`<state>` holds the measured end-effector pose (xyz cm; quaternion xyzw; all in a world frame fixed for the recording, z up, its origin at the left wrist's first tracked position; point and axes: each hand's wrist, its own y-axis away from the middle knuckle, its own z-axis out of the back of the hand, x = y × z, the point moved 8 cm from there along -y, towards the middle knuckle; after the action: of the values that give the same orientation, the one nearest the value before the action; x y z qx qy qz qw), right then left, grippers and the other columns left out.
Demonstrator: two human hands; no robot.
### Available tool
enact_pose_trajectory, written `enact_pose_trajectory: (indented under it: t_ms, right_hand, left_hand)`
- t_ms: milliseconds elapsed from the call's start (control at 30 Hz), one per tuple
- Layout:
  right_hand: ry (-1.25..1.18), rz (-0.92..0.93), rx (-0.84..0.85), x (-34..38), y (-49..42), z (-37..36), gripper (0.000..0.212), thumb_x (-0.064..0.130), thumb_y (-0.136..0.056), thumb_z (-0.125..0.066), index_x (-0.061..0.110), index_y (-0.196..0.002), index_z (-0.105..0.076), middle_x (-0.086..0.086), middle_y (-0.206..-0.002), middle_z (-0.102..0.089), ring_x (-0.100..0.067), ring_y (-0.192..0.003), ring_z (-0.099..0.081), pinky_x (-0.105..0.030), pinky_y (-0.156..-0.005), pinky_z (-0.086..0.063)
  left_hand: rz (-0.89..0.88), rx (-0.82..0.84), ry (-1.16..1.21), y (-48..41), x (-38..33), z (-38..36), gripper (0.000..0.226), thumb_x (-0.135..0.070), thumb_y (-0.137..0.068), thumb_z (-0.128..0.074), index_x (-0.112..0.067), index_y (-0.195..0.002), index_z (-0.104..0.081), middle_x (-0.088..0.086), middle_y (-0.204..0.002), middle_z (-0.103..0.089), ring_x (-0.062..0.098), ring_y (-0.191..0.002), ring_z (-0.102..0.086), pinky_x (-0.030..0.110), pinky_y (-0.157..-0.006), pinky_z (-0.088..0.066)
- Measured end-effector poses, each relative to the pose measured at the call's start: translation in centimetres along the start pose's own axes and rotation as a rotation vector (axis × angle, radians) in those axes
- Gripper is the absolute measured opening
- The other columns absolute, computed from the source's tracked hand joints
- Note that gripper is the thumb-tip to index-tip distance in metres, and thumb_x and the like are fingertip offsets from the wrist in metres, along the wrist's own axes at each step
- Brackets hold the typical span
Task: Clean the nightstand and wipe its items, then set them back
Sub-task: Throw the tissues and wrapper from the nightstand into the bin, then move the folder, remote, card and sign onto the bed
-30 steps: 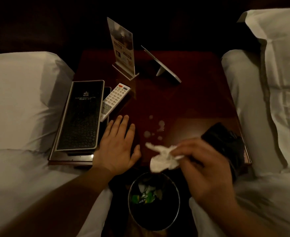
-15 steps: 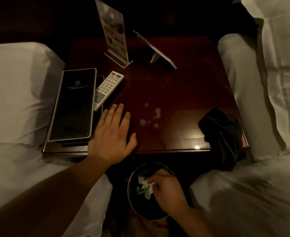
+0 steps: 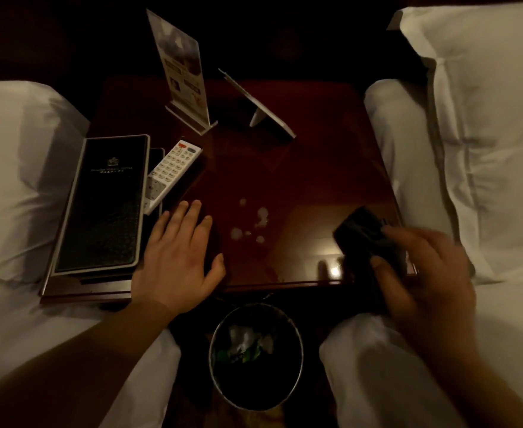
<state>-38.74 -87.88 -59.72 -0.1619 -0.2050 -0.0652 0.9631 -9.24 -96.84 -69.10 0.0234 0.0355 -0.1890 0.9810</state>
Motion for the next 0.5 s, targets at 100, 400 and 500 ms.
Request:
enact_pose_trajectory:
  t_ms: [100,400,500]
  right_hand:
    - [0.056,-0.058,0.056,-2.0,-2.1,-0.4,0.047,0.029,-0.080,-0.062,0.011,-0.123,-0.064,-0.012,-0.119,-0.059,-0.031,-0.108,-0.050,-0.031,-0.089,-0.035]
    - [-0.058,0.164,0.161,4.3,-7.8,-7.6,0.043,0.026,-0.084,-0.069,0.020,-0.126,-0.060,-0.004,-0.123,-0.056,-0.026,-0.109,-0.054,-0.031,-0.081,-0.045]
    - [-0.042,0.148,0.214,6.2,-13.4,-9.9,0.043,0.029,-0.087,-0.068,0.023,-0.128,-0.060,-0.010,-0.143,-0.041,-0.034,-0.126,-0.046,-0.042,-0.094,-0.049]
  left_hand:
    - [0.012,0.000,0.019,0.0,0.0,0.3,0.071,-0.049,-0.088,-0.037,-0.002,-0.138,-0.052,0.022,-0.154,-0.038,0.036,-0.146,-0.031,0.052,-0.119,-0.026]
    - [0.005,-0.031,0.069,0.0,0.2,0.2,0.068,-0.048,-0.087,-0.041,-0.003,-0.137,-0.054,0.021,-0.153,-0.042,0.035,-0.145,-0.034,0.053,-0.117,-0.030]
    - [0.005,-0.047,0.089,0.0,0.5,0.0,0.067,-0.049,-0.088,-0.043,-0.006,-0.138,-0.052,0.018,-0.155,-0.039,0.032,-0.147,-0.030,0.051,-0.119,-0.028]
